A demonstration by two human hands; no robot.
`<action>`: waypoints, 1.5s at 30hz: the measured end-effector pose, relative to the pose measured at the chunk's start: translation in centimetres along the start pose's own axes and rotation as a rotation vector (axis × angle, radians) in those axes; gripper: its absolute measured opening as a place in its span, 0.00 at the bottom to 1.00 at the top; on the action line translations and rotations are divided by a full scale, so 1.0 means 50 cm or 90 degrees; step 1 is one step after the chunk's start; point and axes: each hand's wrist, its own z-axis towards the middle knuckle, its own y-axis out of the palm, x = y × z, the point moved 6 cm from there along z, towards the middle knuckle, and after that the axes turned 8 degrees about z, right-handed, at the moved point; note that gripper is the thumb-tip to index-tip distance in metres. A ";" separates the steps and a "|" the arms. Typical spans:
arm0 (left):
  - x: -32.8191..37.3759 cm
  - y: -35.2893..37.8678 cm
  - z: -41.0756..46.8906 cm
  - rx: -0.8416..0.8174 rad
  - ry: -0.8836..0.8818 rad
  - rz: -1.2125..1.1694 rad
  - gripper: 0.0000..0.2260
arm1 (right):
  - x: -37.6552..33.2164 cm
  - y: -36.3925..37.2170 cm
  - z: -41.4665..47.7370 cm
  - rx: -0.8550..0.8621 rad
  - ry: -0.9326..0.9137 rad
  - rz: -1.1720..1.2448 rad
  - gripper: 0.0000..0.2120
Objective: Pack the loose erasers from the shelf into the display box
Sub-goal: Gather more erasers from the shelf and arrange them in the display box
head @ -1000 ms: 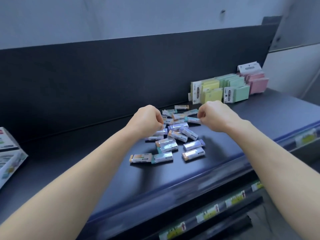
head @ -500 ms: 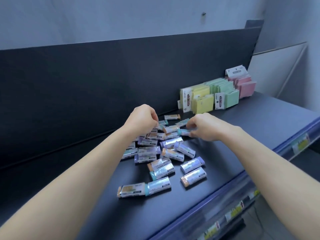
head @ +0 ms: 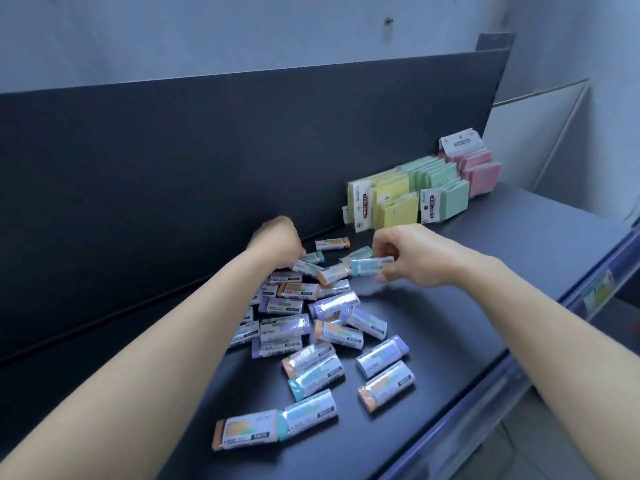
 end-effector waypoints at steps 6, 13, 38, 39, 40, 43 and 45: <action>0.015 0.008 0.006 -0.046 -0.034 0.046 0.08 | 0.008 -0.037 -0.003 0.055 -0.057 0.049 0.10; 0.026 0.004 -0.027 -0.003 -0.059 0.009 0.04 | 0.021 -0.054 -0.005 0.080 -0.105 0.071 0.08; -0.194 -0.112 -0.419 0.204 -0.253 -0.267 0.01 | -0.293 0.081 -0.002 -0.026 -0.336 0.317 0.02; -0.213 -0.117 -0.440 0.210 -0.260 -0.271 0.01 | -0.319 0.097 -0.006 -0.041 -0.340 0.327 0.03; -0.233 -0.122 -0.462 0.216 -0.266 -0.271 0.01 | -0.347 0.116 -0.011 -0.060 -0.341 0.342 0.03; -0.302 -0.141 -0.526 0.243 -0.277 -0.260 0.02 | -0.429 0.171 -0.035 -0.108 -0.335 0.396 0.04; -0.355 -0.158 -0.568 0.271 -0.284 -0.263 0.02 | -0.487 0.207 -0.056 -0.129 -0.340 0.424 0.06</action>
